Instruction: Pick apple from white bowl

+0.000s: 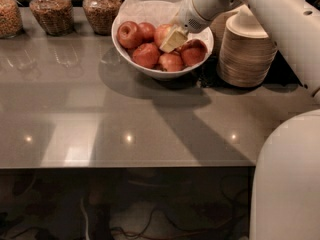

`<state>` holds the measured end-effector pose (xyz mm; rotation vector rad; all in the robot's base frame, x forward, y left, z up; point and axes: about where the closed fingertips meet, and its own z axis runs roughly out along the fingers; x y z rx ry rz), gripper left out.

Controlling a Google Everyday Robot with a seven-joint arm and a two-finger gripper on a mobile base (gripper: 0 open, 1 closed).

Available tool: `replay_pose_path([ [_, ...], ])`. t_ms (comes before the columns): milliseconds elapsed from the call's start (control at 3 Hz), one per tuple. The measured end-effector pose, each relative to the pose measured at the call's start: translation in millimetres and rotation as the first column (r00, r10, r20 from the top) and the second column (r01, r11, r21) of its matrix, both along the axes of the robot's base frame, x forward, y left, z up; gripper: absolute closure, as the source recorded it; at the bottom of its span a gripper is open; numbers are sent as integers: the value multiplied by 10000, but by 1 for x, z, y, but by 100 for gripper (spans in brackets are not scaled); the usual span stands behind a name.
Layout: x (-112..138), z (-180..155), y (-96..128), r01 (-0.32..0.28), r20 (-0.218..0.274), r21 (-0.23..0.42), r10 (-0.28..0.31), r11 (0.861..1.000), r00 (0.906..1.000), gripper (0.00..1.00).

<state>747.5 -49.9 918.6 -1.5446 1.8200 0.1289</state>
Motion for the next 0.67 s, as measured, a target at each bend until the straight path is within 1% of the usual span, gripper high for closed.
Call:
replay_pose_path([
  [333,-12,13,-10,-22,244,276,15,9996,9997,100],
  [667,-32,36,-25,-217,765,752,159,9969,9969,100],
])
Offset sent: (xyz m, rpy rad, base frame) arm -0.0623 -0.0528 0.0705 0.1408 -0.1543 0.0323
